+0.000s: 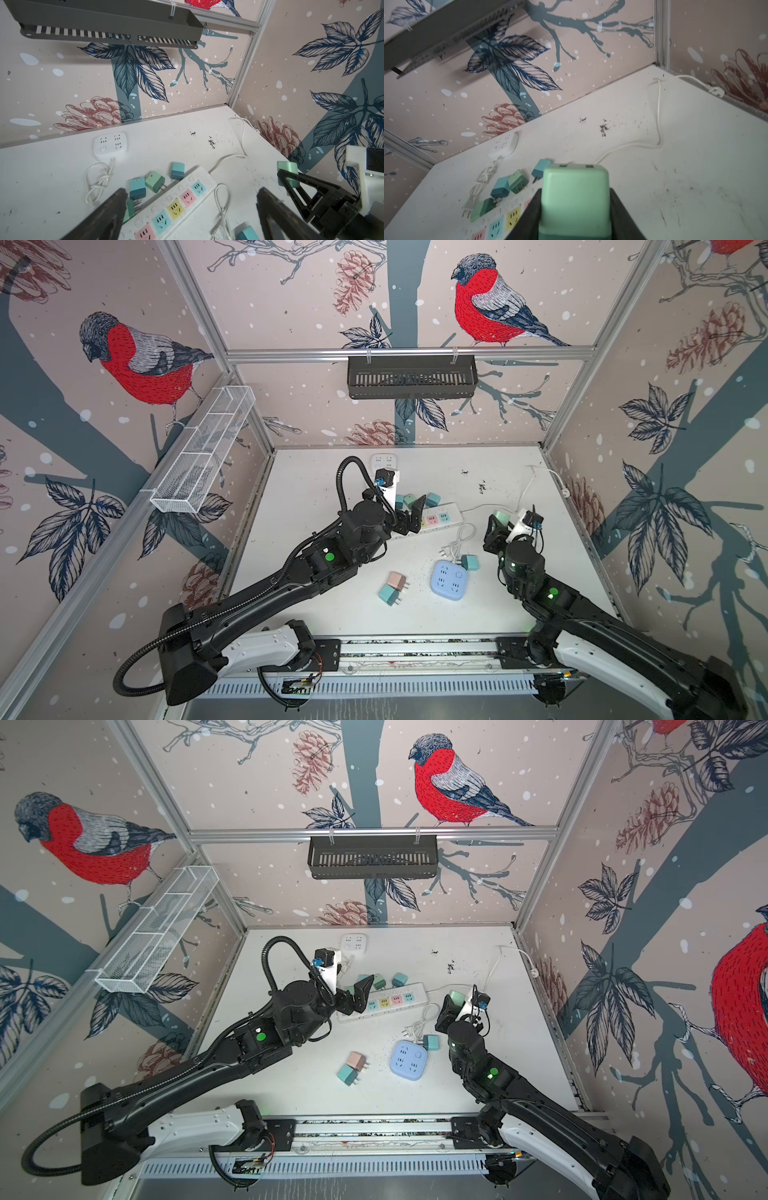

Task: Insert the plug
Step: 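Lift the light-green adapter with the right gripper toward the left gripper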

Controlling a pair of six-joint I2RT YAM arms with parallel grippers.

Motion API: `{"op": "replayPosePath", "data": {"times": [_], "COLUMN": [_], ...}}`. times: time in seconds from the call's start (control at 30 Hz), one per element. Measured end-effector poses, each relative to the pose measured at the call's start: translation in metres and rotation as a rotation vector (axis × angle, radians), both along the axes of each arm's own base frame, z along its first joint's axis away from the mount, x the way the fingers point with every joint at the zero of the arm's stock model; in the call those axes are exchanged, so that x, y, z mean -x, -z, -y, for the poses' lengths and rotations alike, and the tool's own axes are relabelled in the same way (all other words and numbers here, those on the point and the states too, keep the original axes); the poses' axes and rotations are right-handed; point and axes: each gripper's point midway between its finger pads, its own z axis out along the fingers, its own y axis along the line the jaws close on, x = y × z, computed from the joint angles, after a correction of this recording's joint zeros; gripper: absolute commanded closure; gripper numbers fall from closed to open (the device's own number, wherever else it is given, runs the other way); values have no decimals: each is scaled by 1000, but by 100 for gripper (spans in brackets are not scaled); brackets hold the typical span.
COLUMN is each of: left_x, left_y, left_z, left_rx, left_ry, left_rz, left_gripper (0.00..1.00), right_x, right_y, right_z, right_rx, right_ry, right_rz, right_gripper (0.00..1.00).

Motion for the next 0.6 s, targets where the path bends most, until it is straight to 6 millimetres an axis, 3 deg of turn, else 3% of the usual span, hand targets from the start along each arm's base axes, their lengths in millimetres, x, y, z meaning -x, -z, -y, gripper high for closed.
{"op": "replayPosePath", "data": {"times": [0.1, 0.3, 0.47, 0.6], "left_x": [9, 31, 55, 65], "left_y": [-3, -14, -9, -3], "left_z": [-1, 6, 24, 27], "left_rx": [35, 104, 114, 96], "left_ry": [38, 167, 345, 398], "left_rz": [18, 8, -36, -65], "left_gripper": [3, 3, 3, 3], "right_x": [-3, 1, 28, 53], "right_y": [-13, -9, -12, -11], "right_z": [-10, -28, -52, -72], "right_rx": [-10, 46, 52, 75], "right_ry": [-48, -160, -343, -481], "right_rz": [35, 23, 68, 127], "right_gripper": [89, 95, 95, 96]}}
